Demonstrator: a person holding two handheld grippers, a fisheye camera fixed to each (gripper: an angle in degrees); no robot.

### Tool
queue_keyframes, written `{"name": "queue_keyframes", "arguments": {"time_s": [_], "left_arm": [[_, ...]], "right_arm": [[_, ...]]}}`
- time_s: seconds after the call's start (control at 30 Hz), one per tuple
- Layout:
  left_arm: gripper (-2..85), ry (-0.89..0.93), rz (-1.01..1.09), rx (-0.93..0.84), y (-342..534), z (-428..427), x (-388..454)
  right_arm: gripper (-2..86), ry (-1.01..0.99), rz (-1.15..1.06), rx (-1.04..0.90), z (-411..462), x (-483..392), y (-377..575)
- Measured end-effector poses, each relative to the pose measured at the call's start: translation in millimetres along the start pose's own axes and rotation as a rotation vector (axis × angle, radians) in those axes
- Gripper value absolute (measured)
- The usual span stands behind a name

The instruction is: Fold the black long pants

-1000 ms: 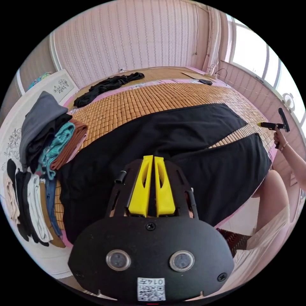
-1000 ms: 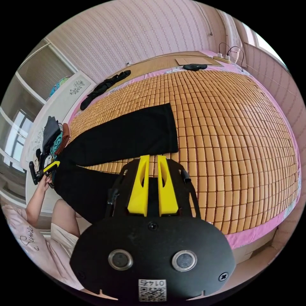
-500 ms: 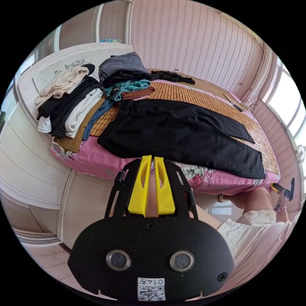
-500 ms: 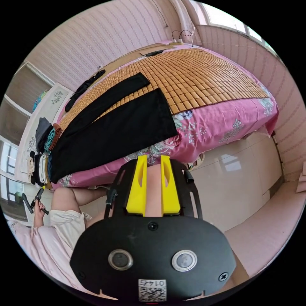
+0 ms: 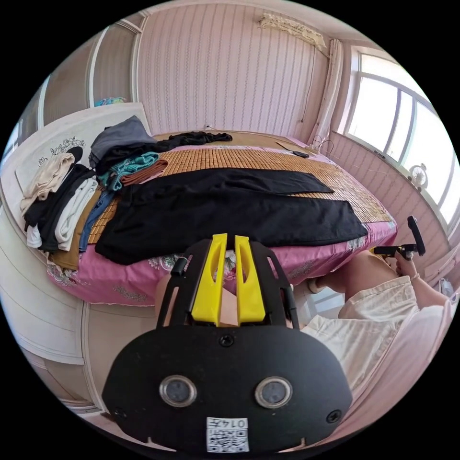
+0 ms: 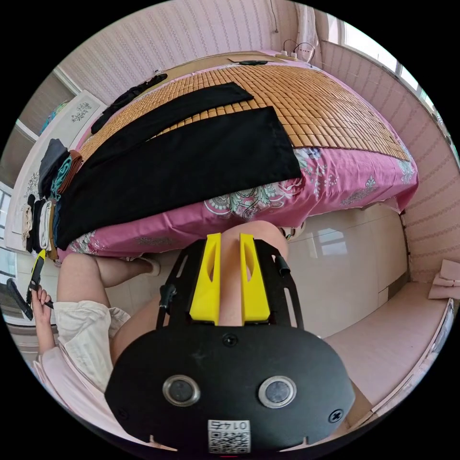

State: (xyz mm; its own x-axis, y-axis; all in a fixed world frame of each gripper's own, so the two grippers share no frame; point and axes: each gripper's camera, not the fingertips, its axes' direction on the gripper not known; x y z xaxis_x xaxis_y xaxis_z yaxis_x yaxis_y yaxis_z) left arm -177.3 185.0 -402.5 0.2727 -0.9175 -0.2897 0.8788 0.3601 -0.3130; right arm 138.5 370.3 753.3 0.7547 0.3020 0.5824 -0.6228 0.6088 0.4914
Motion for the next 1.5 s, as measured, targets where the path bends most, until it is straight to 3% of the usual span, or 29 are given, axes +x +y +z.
{"name": "queue_keyframes", "arguments": {"time_s": [0.1, 0.23, 0.43, 0.6, 0.97, 1.1, 1.23, 1.4, 1.47, 1.5], "left_arm": [[3.6, 0.025, 0.011, -0.072, -2.0, 4.1, -9.7], [4.2, 0.055, -0.076, -0.022, 0.0, -9.9, -39.3], [5.7, 0.124, -0.394, 0.039, 8.3, -27.4, -130.4], [5.6, 0.030, -0.544, 0.043, 18.6, -39.3, -195.9], [12.1, -0.121, -0.595, -0.236, 5.3, 15.0, -285.8], [13.6, -0.079, -0.667, -0.235, -7.7, 34.2, -311.7], [13.7, -0.028, -0.772, -0.200, -26.5, 60.3, -341.5], [9.4, -0.015, -0.790, -0.284, -50.4, 107.3, -354.2], [0.5, -0.013, -0.742, -0.328, -61.9, 114.6, -352.3], [0.2, -0.012, -0.728, -0.309, -64.2, 112.2, -351.0]], "right_arm": [[7.1, -0.003, 0.002, 0.006, -0.4, 0.4, 6.8], [6.9, -0.045, 0.007, 0.011, -0.8, 2.0, 12.0], [6.2, -0.051, 0.020, 0.011, -6.2, 4.0, 11.7], [6.4, -0.095, 0.130, 0.082, -15.7, 28.7, 0.8], [13.2, -0.190, 0.344, 0.012, -3.0, 69.0, -53.6], [10.9, -0.139, 0.326, -0.025, -9.7, 55.8, -65.8], [3.2, -0.113, 0.258, 0.006, -31.6, 37.0, -70.9], [1.3, -0.089, 0.193, 0.000, -57.0, 17.4, -80.6], [0.9, -0.082, 0.147, 0.010, -76.8, 11.1, -87.6], [0.9, -0.081, 0.134, 0.014, -82.5, 10.0, -89.8]]}}
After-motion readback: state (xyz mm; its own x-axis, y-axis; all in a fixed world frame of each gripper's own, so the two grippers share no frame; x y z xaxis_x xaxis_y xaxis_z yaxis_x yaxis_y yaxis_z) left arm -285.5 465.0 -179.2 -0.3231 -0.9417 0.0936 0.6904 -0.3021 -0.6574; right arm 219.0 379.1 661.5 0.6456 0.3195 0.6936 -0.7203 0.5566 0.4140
